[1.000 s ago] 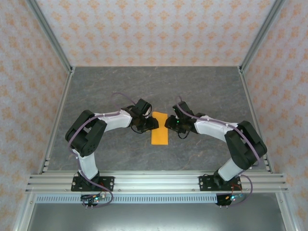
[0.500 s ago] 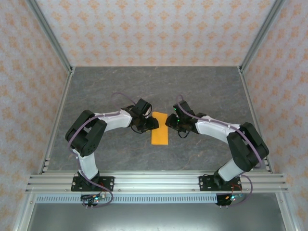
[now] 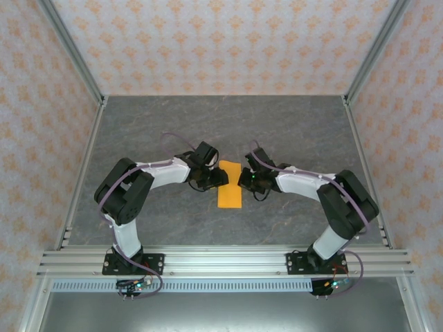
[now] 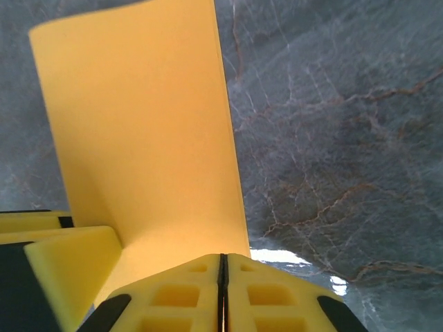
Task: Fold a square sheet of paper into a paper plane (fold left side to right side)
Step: Hold the square sheet of paper at the center of the table.
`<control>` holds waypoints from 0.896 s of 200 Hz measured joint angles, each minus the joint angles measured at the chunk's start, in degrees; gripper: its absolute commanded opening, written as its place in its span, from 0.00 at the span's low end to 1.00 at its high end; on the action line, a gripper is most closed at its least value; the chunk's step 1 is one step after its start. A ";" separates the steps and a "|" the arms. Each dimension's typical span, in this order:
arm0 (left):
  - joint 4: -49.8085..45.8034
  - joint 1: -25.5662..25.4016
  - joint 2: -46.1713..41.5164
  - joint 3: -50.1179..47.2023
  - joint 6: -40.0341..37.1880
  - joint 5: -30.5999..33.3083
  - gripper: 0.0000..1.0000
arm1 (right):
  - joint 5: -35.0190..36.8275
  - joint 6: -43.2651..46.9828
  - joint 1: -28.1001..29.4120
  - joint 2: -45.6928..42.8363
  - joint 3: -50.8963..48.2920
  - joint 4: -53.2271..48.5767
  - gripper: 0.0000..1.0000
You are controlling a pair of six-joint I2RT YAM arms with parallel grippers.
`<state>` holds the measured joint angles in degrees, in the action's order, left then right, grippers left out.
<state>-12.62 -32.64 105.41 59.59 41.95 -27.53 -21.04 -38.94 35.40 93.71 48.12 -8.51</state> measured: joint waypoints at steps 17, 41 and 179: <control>0.00 0.00 0.00 0.00 0.00 0.00 0.45 | -0.07 0.00 0.24 1.09 0.66 0.04 0.10; 0.00 0.00 0.00 0.00 0.00 0.00 0.45 | -0.22 -0.02 0.39 2.14 1.42 0.09 0.10; -0.72 -0.39 -0.94 0.04 -0.96 1.16 0.49 | 0.22 0.00 0.48 5.35 4.22 -3.98 0.10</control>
<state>-13.34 -33.04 104.47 59.64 40.99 -26.37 -20.82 -38.94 35.88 99.07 52.34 -12.49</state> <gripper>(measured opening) 0.480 0.097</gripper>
